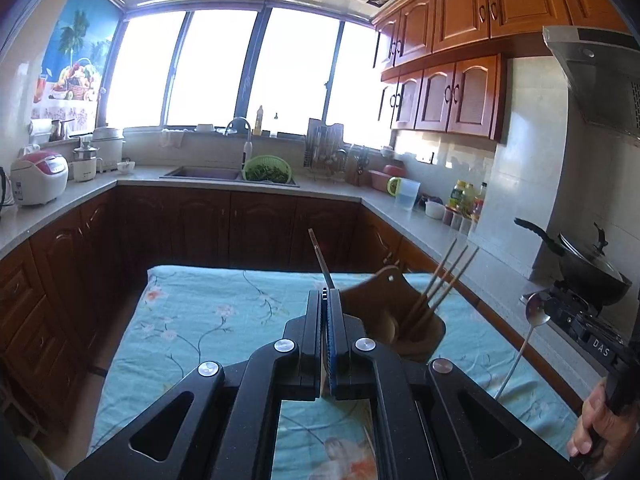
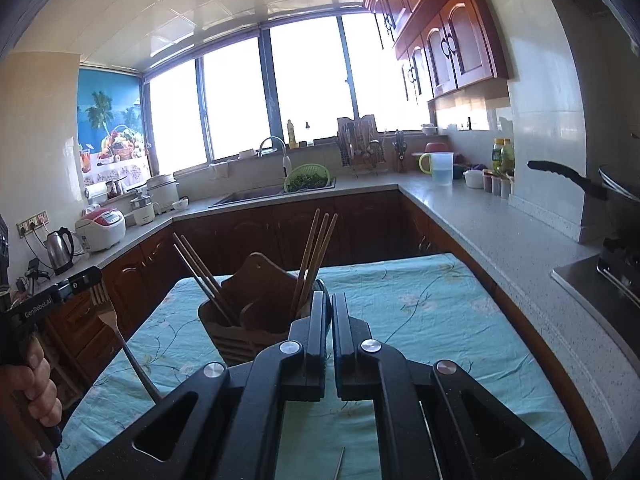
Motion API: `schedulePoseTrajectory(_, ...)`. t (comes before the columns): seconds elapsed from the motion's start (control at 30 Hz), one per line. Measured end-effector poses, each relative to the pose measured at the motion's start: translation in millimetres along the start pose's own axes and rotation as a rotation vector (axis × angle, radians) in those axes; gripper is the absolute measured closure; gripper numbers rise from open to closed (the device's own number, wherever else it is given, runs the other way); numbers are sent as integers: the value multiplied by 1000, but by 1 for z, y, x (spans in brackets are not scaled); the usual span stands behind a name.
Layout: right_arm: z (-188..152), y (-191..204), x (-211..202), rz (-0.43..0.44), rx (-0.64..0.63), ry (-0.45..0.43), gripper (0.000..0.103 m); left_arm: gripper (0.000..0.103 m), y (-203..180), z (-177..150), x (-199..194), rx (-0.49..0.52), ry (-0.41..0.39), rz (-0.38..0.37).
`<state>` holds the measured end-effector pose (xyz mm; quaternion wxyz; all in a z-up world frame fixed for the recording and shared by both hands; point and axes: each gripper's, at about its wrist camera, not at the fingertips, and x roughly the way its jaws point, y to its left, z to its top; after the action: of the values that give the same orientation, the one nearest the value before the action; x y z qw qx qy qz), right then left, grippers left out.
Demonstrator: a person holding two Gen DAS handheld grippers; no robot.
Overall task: Organize utensils
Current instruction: 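Lift the fork and spoon and lower them into the wooden caddy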
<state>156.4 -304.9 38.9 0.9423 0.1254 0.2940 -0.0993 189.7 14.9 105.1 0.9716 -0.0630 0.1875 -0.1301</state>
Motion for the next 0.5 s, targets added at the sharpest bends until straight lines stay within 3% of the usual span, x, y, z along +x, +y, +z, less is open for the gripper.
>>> schedulePoseTrajectory(0.27,41,13,24,-65,-84,-132,100,103,-7,26,36,-2,-101,88)
schedulePoseTrajectory(0.5,62,31,54,-163,-199,-224,101,103,-29,14,90,20,-140,173)
